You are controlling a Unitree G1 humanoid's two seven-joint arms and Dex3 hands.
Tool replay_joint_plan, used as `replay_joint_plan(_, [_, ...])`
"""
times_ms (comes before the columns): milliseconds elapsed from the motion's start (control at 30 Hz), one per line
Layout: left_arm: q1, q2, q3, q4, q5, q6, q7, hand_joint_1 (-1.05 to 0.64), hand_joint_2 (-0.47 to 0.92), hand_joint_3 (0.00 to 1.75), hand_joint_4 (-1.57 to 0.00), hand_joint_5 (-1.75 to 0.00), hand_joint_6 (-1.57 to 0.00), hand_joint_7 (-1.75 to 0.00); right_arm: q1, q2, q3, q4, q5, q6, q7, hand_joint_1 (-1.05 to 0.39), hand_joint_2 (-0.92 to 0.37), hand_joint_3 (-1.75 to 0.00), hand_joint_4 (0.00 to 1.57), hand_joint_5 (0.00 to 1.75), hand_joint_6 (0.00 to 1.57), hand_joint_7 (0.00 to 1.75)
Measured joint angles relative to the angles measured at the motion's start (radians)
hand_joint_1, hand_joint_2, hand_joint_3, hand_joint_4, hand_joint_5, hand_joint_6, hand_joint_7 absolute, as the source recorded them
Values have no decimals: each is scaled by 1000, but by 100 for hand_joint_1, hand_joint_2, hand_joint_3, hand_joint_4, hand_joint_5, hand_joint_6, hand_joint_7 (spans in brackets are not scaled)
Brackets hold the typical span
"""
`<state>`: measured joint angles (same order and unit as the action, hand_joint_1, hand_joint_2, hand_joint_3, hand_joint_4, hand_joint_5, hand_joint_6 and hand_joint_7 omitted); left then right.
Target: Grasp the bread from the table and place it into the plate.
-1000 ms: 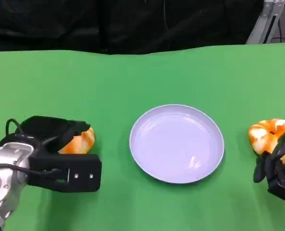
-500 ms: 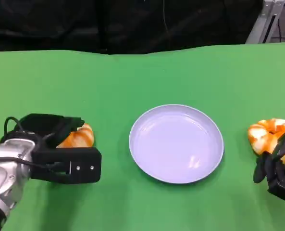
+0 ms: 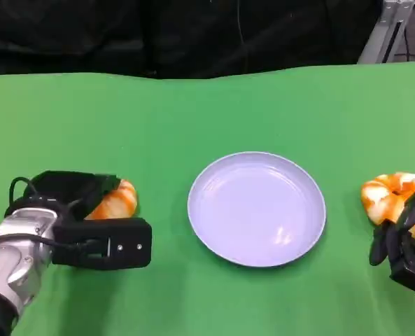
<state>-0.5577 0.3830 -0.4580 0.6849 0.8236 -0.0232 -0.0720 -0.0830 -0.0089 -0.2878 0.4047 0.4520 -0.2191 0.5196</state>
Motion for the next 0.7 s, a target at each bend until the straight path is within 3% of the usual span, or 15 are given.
replay_joint_plan(300, [-72,-32,-26,143,-14,-6,15,-100,92,30,-39,-2,-37,-1,5,0,1,-3,0,1,-2,-5,-42,-147,93,175,77,173])
replay_joint_plan(433, [-88,-48,-28,210,-32,-38,65,-80,92,22,-56,-7,-48,-4,6,0,1,-4,0,3,-2,-5,-41,-148,93,175,77,172])
replay_joint_plan(567, [-103,-67,-23,277,-56,-75,133,-52,92,12,-80,-12,-71,-8,6,0,1,-4,0,3,-2,-5,-41,-148,93,175,77,172])
replay_joint_plan(600, [-106,-71,-19,292,-67,-86,146,-42,92,12,-90,-20,-80,-10,6,0,1,-4,0,3,-2,-5,-41,-148,93,175,77,172])
replay_joint_plan(700, [-119,-73,-5,335,-108,-136,170,-26,92,14,-73,-83,-100,-5,6,0,1,-4,0,3,-2,-5,-41,-148,93,175,77,172])
